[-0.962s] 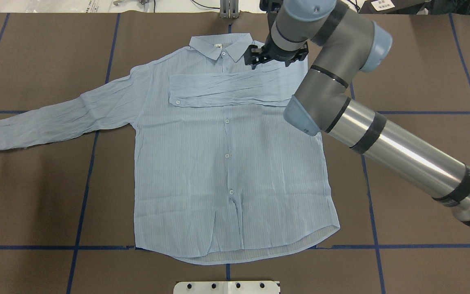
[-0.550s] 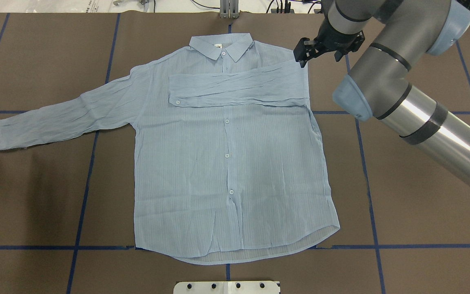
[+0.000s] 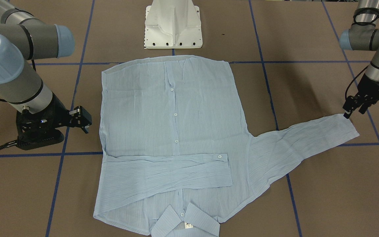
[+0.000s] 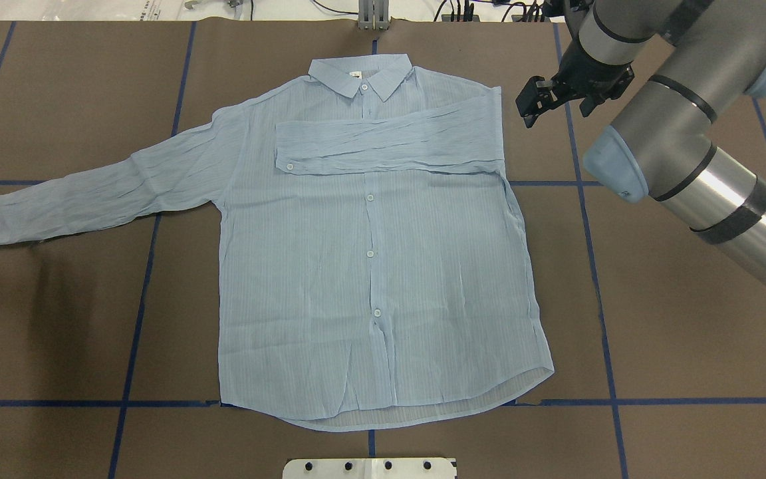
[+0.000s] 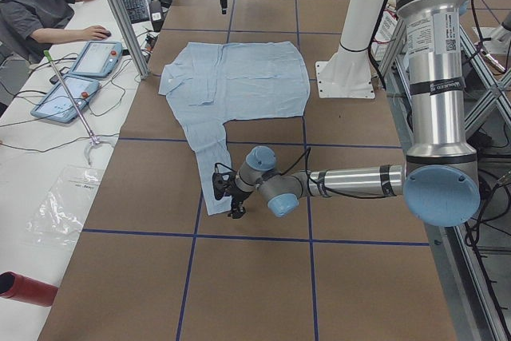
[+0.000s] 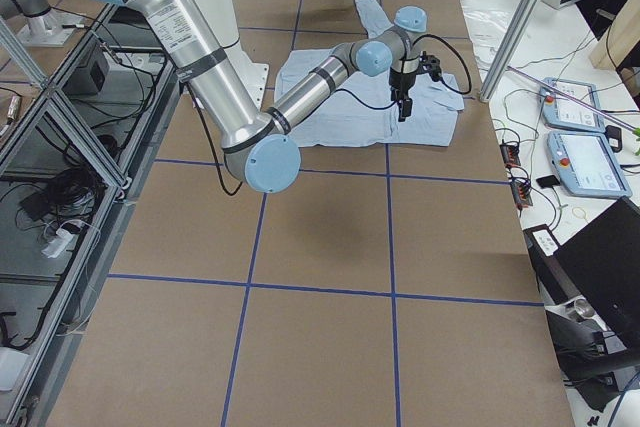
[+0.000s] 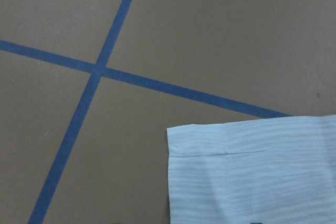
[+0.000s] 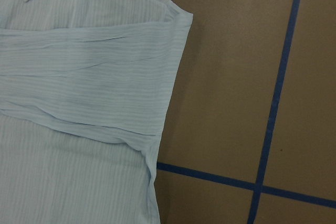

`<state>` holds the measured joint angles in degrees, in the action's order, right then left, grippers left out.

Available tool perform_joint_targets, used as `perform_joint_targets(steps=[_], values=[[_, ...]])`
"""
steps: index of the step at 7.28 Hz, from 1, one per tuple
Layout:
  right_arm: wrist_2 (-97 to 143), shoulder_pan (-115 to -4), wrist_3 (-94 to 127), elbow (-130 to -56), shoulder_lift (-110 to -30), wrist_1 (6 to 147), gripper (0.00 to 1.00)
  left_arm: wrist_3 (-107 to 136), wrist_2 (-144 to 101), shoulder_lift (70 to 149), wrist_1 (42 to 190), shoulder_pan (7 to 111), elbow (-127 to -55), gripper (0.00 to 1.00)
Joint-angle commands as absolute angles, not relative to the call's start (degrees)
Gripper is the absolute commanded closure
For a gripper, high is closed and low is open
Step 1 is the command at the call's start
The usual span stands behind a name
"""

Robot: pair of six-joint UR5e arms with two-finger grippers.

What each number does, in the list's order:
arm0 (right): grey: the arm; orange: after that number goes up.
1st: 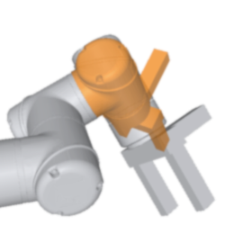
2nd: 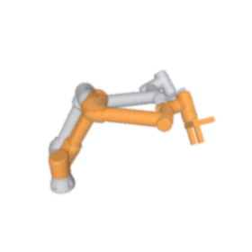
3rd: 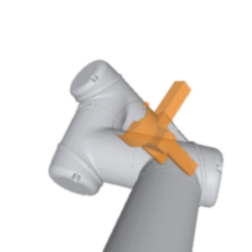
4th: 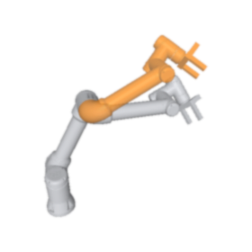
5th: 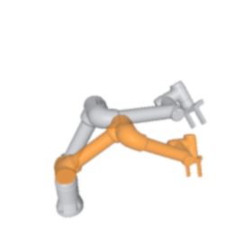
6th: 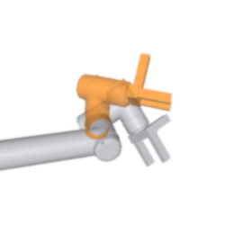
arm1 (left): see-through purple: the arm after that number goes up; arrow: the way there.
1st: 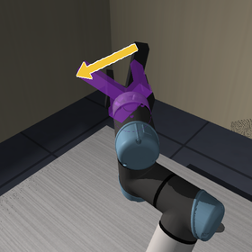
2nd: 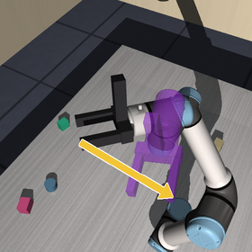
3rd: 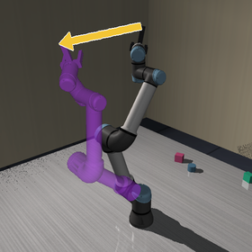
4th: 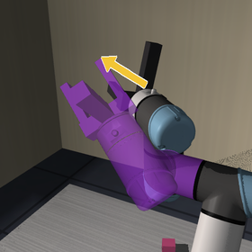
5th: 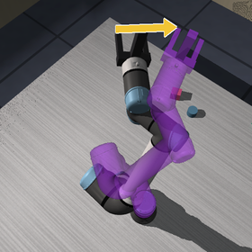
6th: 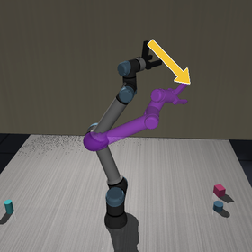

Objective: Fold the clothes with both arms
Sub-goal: 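Release the sleeve and raise the right gripper away from the shirt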

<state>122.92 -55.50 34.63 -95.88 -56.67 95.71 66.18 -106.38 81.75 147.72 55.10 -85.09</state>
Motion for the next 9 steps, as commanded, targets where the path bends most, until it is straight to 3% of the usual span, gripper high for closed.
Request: perform_joint_targets(steps=[1, 3, 6, 9], values=[[122.78, -55.55, 34.63, -96.06, -56.95, 95.54, 0.0, 66.09, -106.17, 81.83, 147.57, 52.93, -84.9, 0.24], [122.78, -55.55, 34.63, -96.15, -56.87, 95.54, 0.0, 66.09, -106.17, 81.83, 147.57, 52.12, -84.99, 0.31], [122.87, -55.55, 35.33, -97.11, -56.78, 95.54, 0.0, 65.92, -106.26, 81.3, 147.57, 52.21, -84.99, 0.5], [122.87, -55.63, 35.33, -97.12, -56.87, 95.54, 0.0, 65.83, -106.35, 81.39, 147.48, 52.12, -84.99, 0.54]])
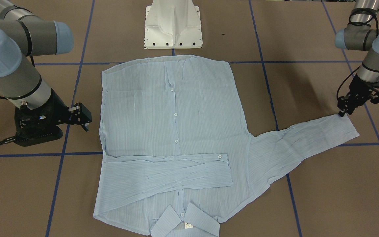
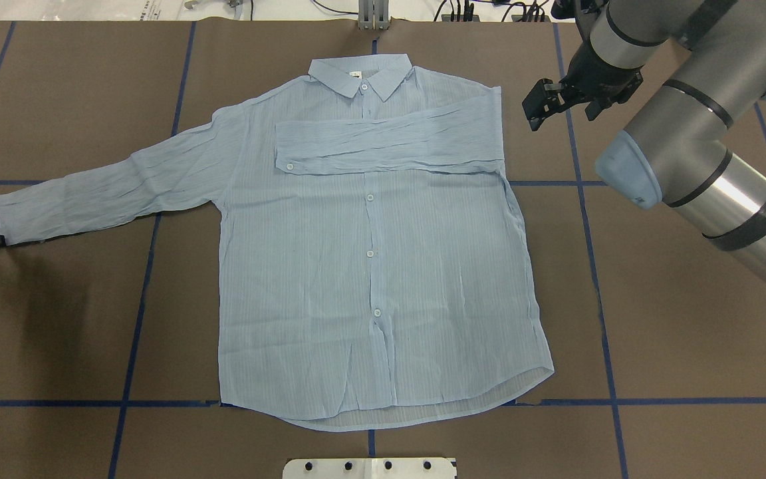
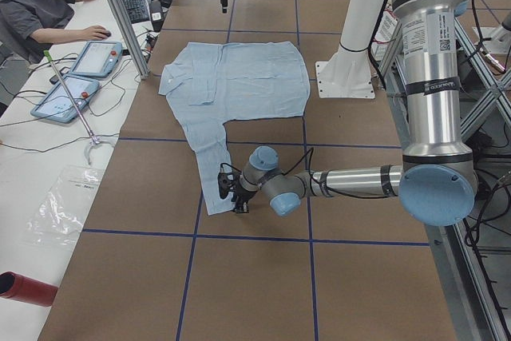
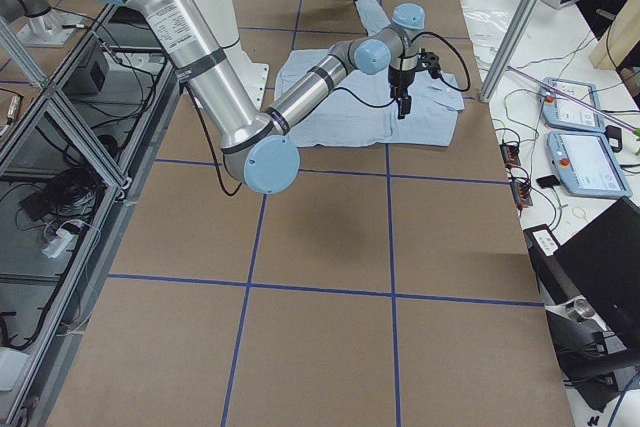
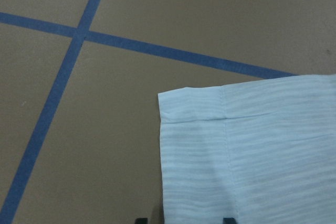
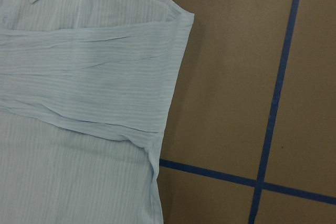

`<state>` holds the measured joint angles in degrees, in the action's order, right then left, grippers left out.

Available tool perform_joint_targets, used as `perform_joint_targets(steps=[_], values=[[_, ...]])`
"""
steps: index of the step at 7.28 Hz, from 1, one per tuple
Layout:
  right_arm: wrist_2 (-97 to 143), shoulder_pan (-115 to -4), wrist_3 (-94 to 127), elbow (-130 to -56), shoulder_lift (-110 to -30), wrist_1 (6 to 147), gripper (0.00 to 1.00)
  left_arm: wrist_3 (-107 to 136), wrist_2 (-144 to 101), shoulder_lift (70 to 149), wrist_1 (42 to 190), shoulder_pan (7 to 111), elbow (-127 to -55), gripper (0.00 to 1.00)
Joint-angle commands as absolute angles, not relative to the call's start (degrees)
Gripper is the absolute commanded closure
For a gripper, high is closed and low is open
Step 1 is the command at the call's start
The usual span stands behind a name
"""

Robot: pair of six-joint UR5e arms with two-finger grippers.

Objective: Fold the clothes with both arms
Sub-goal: 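Grasp the cuff of the other sleeve with the left gripper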

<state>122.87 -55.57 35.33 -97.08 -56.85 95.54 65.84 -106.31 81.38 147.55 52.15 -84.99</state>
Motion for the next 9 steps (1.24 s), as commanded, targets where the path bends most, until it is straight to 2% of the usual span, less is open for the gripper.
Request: perform_joint_targets(steps=[1, 2, 3, 5, 7, 9], values=[[122.78, -55.63, 35.33, -97.38, -56.95, 95.54, 0.0, 65.83, -106.35, 81.47, 147.48, 52.21, -85.08, 0.62], [122.78, -55.63, 35.33, -97.64, -56.95, 95.54, 0.0, 65.83, -106.35, 81.47, 147.48, 52.12, -85.08, 0.88], [122.78, -55.63, 35.33, -97.99, -57.21, 95.54, 0.0, 65.83, -106.35, 81.47, 147.48, 52.21, -85.17, 1.0], [122.87, -55.72, 35.33, -98.0, -57.3, 95.54, 0.0, 65.83, -107.05, 81.56, 147.39, 52.29, -86.74, 1.0], [123.05, -56.07, 35.24, -99.83, -59.93, 95.89, 0.0, 65.92, -109.41, 82.35, 144.6, 52.64, -91.38, 1.0], [122.96, -56.69, 34.63, -102.21, -64.84, 96.06, 0.0, 66.53, -108.99, 93.54, 129.72, 53.26, -94.65, 1.0]])
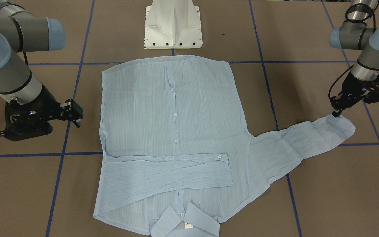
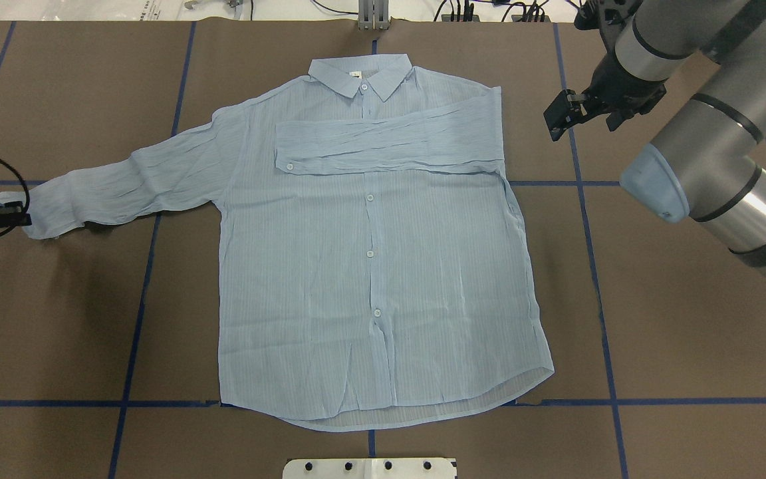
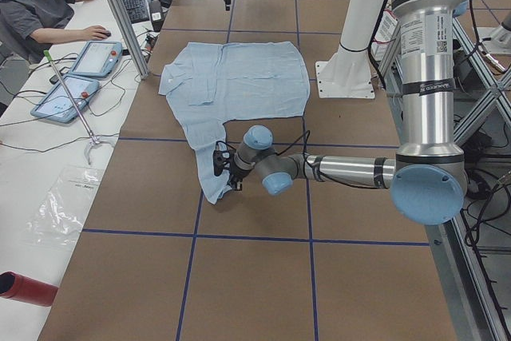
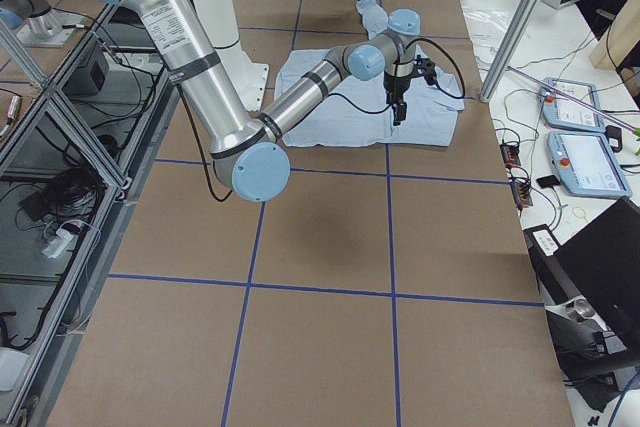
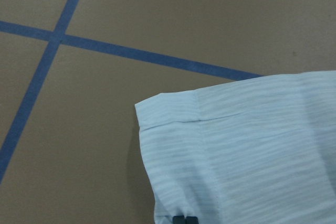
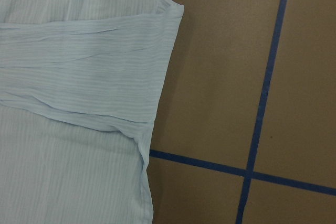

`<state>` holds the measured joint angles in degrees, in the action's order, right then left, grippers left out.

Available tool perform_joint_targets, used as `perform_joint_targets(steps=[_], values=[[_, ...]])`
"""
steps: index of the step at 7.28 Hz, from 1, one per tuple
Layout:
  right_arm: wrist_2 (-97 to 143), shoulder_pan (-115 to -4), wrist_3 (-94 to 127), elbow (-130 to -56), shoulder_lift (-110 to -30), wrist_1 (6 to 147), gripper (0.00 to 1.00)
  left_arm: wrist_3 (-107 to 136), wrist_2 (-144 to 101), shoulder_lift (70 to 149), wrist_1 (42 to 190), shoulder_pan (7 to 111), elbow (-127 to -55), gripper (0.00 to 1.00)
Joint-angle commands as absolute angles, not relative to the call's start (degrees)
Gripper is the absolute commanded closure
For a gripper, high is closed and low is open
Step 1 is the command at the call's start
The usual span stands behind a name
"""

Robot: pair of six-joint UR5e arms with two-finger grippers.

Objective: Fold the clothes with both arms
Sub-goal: 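Grasp the cuff of the other sleeve with the left gripper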

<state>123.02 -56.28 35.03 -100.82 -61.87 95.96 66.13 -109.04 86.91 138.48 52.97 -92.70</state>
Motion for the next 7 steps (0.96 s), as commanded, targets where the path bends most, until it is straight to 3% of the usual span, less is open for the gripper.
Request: perform_joint_targets(steps=[1, 3, 5, 7], values=[[122.61, -56.69, 34.45, -103.0, -66.95, 96.06, 0.0, 66.71, -108.64, 101.35, 120.24, 53.44, -95.01, 1.0], [122.78, -56.78, 33.93, -103.71, -68.98, 95.8, 0.0, 70.37, -107.67, 115.16, 105.53, 53.18, -94.57, 1.0], [122.43, -56.87, 30.94, -105.81, -72.14, 95.28, 0.0, 80.55, -108.02, 124.15, 102.13, 49.94, -92.91, 1.0], [122.34, -56.78, 30.94, -107.4, -73.83, 95.27, 0.0, 91.62, -108.1, 136.78, 102.3, 46.51, -84.77, 1.0]])
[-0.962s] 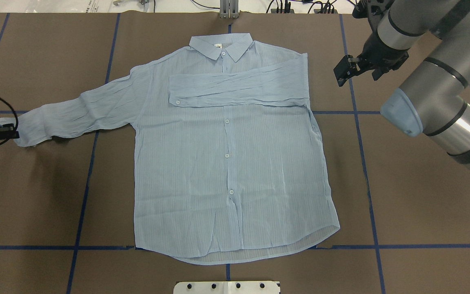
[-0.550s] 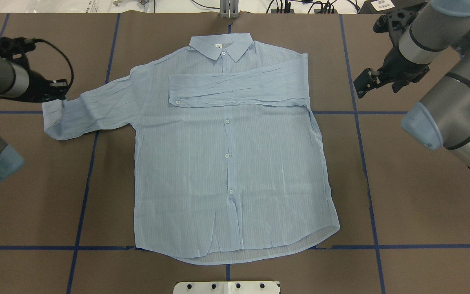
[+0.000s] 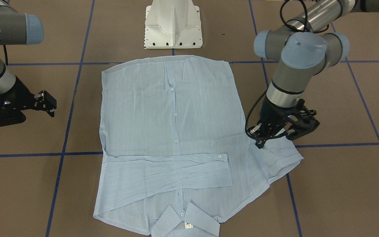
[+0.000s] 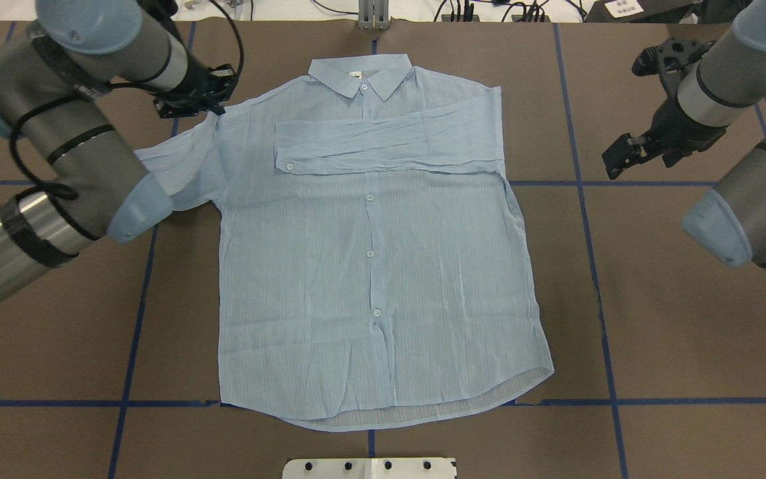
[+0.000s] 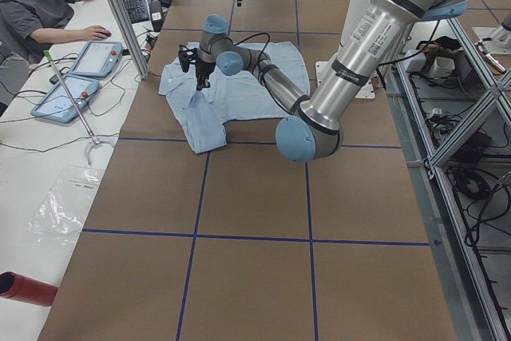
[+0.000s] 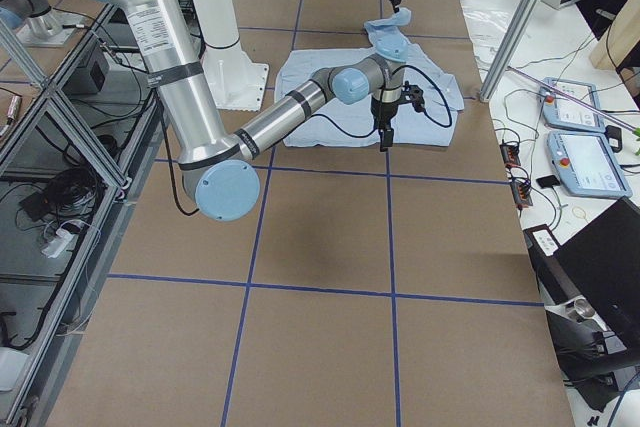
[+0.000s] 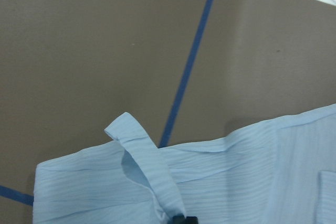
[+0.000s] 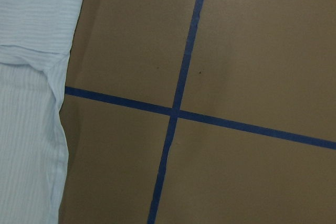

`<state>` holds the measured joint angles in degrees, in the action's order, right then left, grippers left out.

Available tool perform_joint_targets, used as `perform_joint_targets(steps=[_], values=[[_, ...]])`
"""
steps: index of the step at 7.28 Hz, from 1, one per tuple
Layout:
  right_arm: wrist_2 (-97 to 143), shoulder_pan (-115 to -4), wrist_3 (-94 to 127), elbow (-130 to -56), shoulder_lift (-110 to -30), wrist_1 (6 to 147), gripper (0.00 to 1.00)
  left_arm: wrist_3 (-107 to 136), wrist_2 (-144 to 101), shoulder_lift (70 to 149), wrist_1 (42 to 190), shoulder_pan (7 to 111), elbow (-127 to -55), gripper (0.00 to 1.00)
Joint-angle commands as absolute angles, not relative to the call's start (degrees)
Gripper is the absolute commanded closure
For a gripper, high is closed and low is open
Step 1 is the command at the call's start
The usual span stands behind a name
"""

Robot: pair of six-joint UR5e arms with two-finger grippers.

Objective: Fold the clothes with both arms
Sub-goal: 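Fold the held sleeve across the shirt front with the left gripper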

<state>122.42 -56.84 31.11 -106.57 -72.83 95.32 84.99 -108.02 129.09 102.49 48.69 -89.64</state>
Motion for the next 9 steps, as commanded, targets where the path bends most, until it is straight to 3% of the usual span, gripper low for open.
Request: perform_joint_targets(steps=[1, 2, 9], values=[[122.34, -56.69, 31.02, -107.32, -73.74, 95.27, 0.0, 98.02, -108.11, 141.02, 103.52, 44.32, -82.99, 1.0], [122.34, -56.6, 31.11, -107.31, -73.74, 95.27, 0.0, 105.05, -108.19, 144.37, 106.41, 43.78, -82.53, 1.0], [122.43, -56.6, 31.55, -106.87, -73.65, 95.27, 0.0, 108.63, -108.11, 145.54, 116.63, 37.37, -78.84, 1.0]])
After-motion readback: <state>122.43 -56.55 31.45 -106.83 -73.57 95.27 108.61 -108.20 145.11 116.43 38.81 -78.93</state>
